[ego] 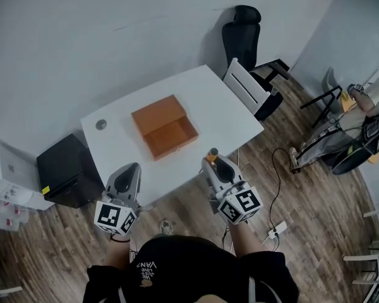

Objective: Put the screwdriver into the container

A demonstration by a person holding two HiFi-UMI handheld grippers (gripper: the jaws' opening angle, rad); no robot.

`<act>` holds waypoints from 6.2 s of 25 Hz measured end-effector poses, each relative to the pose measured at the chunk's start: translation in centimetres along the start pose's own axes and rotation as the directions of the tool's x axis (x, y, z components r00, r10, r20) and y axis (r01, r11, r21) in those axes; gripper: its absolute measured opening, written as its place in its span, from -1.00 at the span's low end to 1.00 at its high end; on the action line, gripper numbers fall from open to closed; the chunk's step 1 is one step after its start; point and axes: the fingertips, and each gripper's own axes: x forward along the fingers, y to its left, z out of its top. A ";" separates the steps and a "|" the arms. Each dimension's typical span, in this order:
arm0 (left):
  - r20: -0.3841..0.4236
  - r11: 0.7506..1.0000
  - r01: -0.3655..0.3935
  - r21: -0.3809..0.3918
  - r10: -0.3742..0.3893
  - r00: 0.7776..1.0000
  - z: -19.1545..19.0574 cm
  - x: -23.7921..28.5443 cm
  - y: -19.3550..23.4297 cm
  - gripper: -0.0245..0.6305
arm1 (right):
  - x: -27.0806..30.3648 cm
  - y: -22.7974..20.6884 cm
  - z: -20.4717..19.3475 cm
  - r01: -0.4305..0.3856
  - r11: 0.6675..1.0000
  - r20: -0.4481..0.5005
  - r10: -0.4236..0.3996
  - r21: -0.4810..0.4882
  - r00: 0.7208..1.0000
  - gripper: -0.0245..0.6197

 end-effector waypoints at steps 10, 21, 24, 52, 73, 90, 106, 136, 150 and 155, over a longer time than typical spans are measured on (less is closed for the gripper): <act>0.008 0.998 0.064 0.026 -0.064 0.998 0.2 1.7 3.7 -0.88 | 4.5 0.5 0.0 0.051 0.999 0.017 -0.051 -0.020 0.999 -0.57; 0.009 0.999 0.052 -0.003 -0.052 0.999 -0.2 3.6 5.8 -0.88 | 7.4 -1.0 0.7 0.050 0.998 0.018 -0.049 -0.044 0.999 -0.57; 0.013 0.999 0.045 0.011 -0.046 0.999 0.3 4.9 6.2 -0.88 | 8.6 -1.9 1.0 0.041 0.998 0.017 -0.040 -0.047 0.999 -0.57; 0.022 0.997 -0.083 0.010 0.082 0.996 0.9 12.7 10.3 -0.88 | 18.8 -9.0 1.4 -0.089 0.993 -0.002 0.090 -0.081 0.996 -0.57; -0.041 0.987 -0.162 0.001 0.162 0.986 -1.2 12.7 11.2 -0.88 | 23.9 -9.6 -8.8 -0.247 0.952 -0.285 0.190 -0.180 0.940 -0.57; -0.047 0.987 -0.162 -0.004 0.161 0.986 -1.4 13.2 10.2 -0.88 | 24.7 -9.6 -17.2 -0.343 0.908 -0.499 0.186 -0.243 0.847 -0.57; -0.065 0.983 -0.185 -0.010 0.184 0.981 -1.8 12.8 10.0 -0.88 | 24.8 -9.1 -22.0 -0.456 0.838 -0.626 0.189 -0.299 0.757 -0.57; -0.080 0.962 -0.268 -0.056 0.263 0.961 -3.4 10.8 12.0 -0.88 | 25.7 -4.9 -29.8 -0.738 0.620 -0.841 0.225 -0.266 0.492 -0.57; -0.089 0.954 -0.292 -0.072 0.285 0.954 -4.0 10.7 12.1 -0.88 | 25.4 -5.9 -32.0 -0.778 0.596 -0.908 0.185 -0.200 0.375 -0.57; -0.087 0.954 -0.291 -0.069 0.285 0.955 -4.0 10.8 11.9 -0.88 | 25.1 -6.5 -32.9 -0.782 0.598 -0.931 0.156 -0.178 0.331 -0.57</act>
